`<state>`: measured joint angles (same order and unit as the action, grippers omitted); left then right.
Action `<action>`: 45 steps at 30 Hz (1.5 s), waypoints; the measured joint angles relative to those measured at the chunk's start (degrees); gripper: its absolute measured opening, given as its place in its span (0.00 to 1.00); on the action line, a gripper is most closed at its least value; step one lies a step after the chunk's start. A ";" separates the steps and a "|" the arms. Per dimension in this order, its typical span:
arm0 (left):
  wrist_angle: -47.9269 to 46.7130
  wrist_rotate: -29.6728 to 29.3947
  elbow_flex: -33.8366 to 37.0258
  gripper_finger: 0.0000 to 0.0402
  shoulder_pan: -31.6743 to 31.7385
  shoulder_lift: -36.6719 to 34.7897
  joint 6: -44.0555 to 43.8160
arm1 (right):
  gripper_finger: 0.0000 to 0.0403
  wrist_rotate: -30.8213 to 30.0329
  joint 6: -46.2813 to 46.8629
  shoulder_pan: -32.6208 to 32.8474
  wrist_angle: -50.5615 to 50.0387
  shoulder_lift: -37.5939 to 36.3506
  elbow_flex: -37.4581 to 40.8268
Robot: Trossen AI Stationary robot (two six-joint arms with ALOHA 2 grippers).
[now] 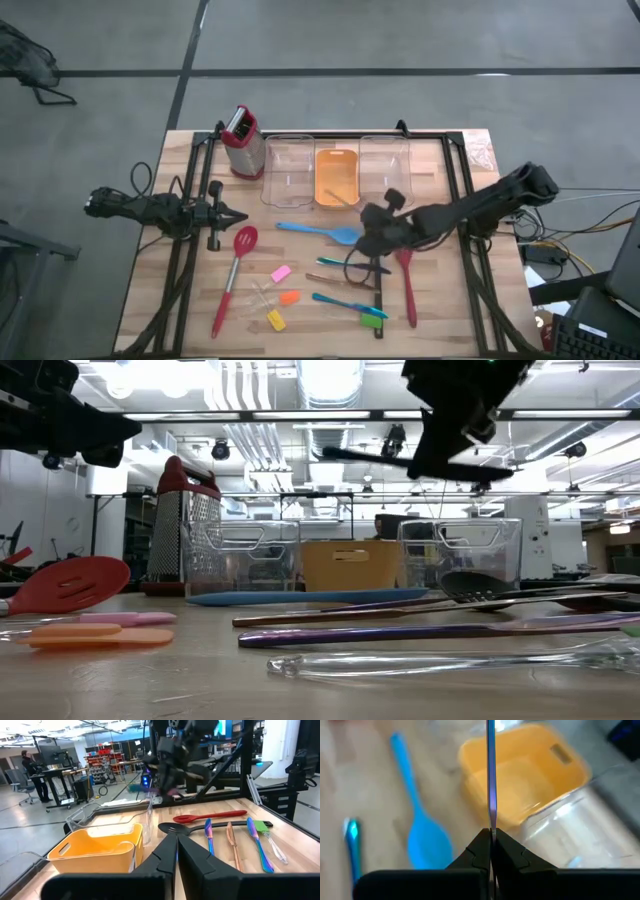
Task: Pick & Place Kitchen Items
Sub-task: Put the top blue knife into the right transparent bin
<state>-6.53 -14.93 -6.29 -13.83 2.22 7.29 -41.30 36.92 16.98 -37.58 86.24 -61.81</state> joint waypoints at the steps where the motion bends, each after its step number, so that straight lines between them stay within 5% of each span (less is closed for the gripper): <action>1: 0.01 -0.01 0.01 0.05 0.00 0.00 0.00 | 0.02 -0.97 0.33 -0.57 -0.10 -0.78 0.01; 23: 0.03 -0.01 -0.01 0.05 0.01 0.02 0.00 | 0.02 -2.01 9.55 -21.27 -8.94 -4.31 2.65; 45: 0.01 0.00 0.00 0.05 0.01 0.02 0.01 | 0.02 -1.79 8.00 -24.06 7.16 -4.27 16.07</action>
<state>-6.52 -14.93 -6.29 -13.82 2.24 7.30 -43.09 44.92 -7.07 -30.41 81.97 -45.74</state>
